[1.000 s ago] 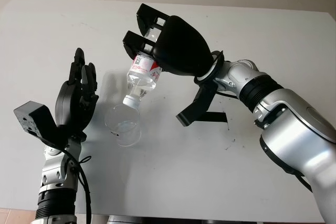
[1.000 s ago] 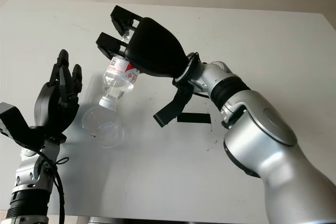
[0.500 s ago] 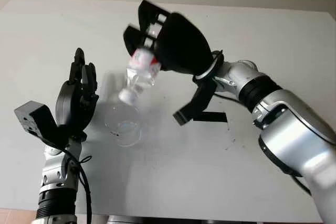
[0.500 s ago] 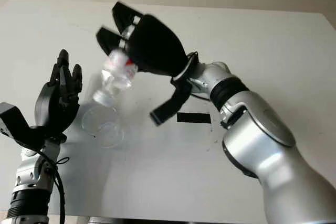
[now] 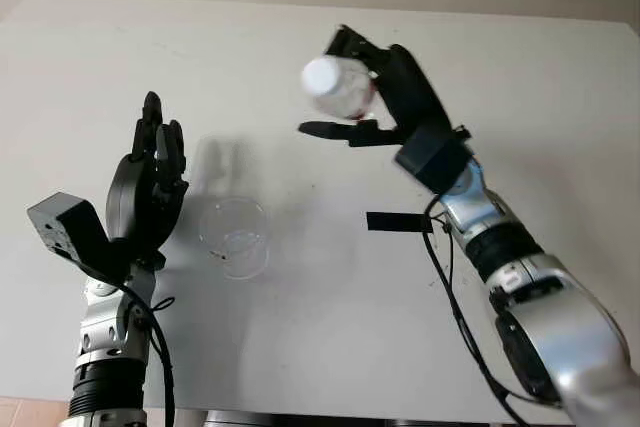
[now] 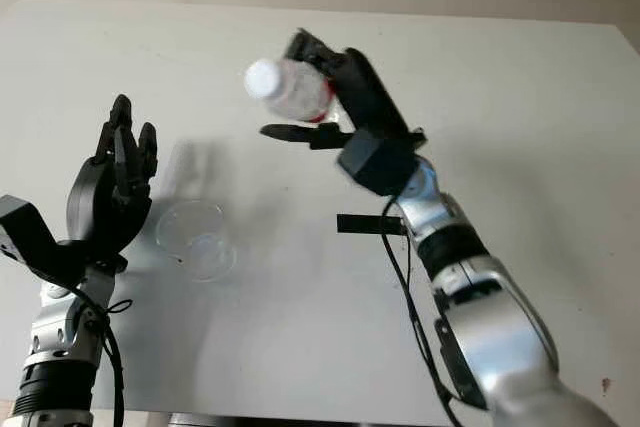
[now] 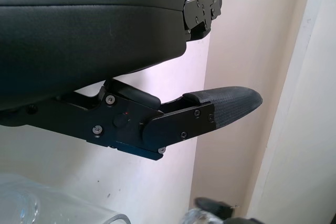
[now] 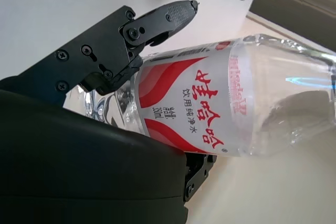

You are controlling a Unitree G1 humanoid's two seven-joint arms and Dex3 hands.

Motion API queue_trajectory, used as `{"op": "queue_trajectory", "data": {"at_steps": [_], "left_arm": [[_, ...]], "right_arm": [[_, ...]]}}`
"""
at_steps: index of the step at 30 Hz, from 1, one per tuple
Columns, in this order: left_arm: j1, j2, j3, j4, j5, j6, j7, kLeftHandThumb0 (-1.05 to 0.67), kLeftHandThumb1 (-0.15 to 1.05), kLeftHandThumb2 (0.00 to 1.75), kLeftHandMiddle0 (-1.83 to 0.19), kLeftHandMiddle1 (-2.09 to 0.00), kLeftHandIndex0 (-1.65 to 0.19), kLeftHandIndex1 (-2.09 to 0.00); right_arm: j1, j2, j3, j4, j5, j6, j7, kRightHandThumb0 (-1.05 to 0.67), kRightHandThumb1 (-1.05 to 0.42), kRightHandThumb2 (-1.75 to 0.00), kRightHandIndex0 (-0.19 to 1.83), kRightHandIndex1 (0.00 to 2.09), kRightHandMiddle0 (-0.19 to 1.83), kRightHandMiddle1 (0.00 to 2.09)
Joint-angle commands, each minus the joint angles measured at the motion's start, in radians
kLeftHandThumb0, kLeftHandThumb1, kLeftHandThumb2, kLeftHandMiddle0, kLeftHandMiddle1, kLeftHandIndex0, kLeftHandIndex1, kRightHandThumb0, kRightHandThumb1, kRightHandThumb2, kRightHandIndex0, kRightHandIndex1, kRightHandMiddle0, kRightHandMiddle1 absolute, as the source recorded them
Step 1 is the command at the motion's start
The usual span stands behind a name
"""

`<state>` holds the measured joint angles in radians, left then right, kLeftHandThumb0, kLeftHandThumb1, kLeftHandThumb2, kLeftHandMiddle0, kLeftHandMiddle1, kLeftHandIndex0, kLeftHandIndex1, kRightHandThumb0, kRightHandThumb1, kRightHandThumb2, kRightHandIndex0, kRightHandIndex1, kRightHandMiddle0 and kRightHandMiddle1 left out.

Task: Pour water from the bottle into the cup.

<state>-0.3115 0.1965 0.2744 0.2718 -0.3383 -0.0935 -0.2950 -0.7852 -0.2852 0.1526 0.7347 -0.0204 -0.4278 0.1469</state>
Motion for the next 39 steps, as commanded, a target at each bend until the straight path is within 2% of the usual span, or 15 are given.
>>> {"op": "queue_trajectory", "data": {"at_steps": [1, 4, 7, 8, 10, 12, 17, 23, 26, 39], "left_arm": [[-0.009, 0.002, -0.002, 0.001, -0.001, -0.005, -0.005, -0.75, 1.05, 0.67, 0.19, 0.00, 0.19, 0.00], [-0.007, 0.004, -0.004, -0.004, 0.000, 0.003, -0.006, -0.75, 1.05, 0.68, 0.19, 0.00, 0.19, 0.00], [-0.005, 0.003, -0.006, -0.001, 0.006, -0.002, -0.005, -0.76, 1.05, 0.68, 0.19, 0.00, 0.19, 0.00], [-0.005, 0.003, -0.006, 0.000, 0.007, -0.003, -0.005, -0.76, 1.05, 0.68, 0.19, 0.00, 0.19, 0.00], [-0.004, 0.002, -0.006, 0.000, 0.006, -0.002, -0.004, -0.76, 1.05, 0.69, 0.19, 0.00, 0.19, 0.00], [-0.004, 0.003, -0.003, 0.003, 0.003, -0.003, -0.004, -0.77, 1.05, 0.68, 0.19, 0.00, 0.19, 0.00], [-0.002, 0.007, -0.001, 0.008, 0.000, -0.010, -0.017, -0.77, 1.05, 0.68, 0.19, 0.00, 0.19, 0.00], [0.000, 0.012, 0.005, 0.007, -0.006, -0.004, -0.028, -0.78, 1.05, 0.68, 0.19, 0.00, 0.19, 0.00], [-0.001, 0.013, 0.008, 0.006, -0.008, -0.002, -0.030, -0.77, 1.05, 0.69, 0.19, 0.00, 0.19, 0.00], [-0.002, 0.025, 0.012, 0.000, 0.001, 0.001, -0.023, -0.77, 1.05, 0.71, 0.19, 0.00, 0.19, 0.00]], "right_arm": [[0.044, -0.014, -0.048, -0.120, 0.062, 0.115, 0.058, -0.18, -1.05, -0.26, 1.15, 2.09, 0.94, 2.09], [0.101, -0.013, -0.115, -0.269, 0.184, 0.350, 0.146, -0.19, -1.05, -0.27, 1.13, 2.09, 0.90, 2.09], [0.147, -0.027, -0.170, -0.407, 0.280, 0.568, 0.198, -0.22, -1.05, -0.25, 1.00, 2.09, 0.65, 2.09], [0.158, -0.032, -0.183, -0.444, 0.297, 0.621, 0.206, -0.24, -1.05, -0.23, 0.95, 2.09, 0.51, 2.09], [0.179, -0.037, -0.211, -0.513, 0.333, 0.718, 0.213, -0.26, -1.05, -0.21, 0.92, 2.09, 0.40, 2.09], [0.200, -0.036, -0.244, -0.569, 0.384, 0.794, 0.229, -0.31, -1.05, -0.20, 0.94, 2.09, 0.35, 2.09], [0.236, -0.029, -0.298, -0.663, 0.452, 0.942, 0.214, -0.45, -1.05, -0.24, 1.12, 2.09, 0.47, 2.09], [0.290, -0.044, -0.274, -0.733, 0.398, 0.963, 0.192, -0.45, -1.05, -0.38, 1.21, 2.09, 0.59, 2.09], [0.315, -0.059, -0.226, -0.741, 0.318, 0.920, 0.193, -0.44, -1.05, -0.41, 1.17, 2.09, 0.62, 2.09], [0.381, -0.026, -0.157, -0.698, 0.182, 0.834, 0.187, -0.42, -1.05, -0.40, 1.16, 2.09, 0.78, 2.09]]}}
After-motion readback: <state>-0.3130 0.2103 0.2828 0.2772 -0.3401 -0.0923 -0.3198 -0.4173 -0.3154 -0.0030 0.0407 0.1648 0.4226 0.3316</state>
